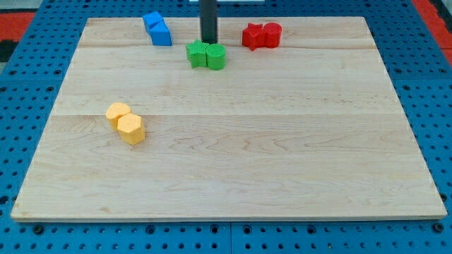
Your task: Slide blue cube slightly left and down
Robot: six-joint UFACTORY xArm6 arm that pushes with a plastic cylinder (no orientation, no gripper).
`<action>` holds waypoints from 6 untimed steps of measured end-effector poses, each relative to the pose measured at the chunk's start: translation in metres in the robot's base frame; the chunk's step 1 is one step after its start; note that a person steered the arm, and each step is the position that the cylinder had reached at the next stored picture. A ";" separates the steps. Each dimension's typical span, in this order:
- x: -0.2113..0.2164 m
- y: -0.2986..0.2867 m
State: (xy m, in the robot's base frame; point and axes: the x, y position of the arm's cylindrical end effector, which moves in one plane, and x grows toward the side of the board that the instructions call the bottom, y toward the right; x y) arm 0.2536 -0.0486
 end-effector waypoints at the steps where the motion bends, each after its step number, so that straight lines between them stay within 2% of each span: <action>1: -0.025 -0.011; 2: -0.052 -0.011; 3: -0.060 -0.047; 4: -0.061 -0.101; 6: -0.055 -0.142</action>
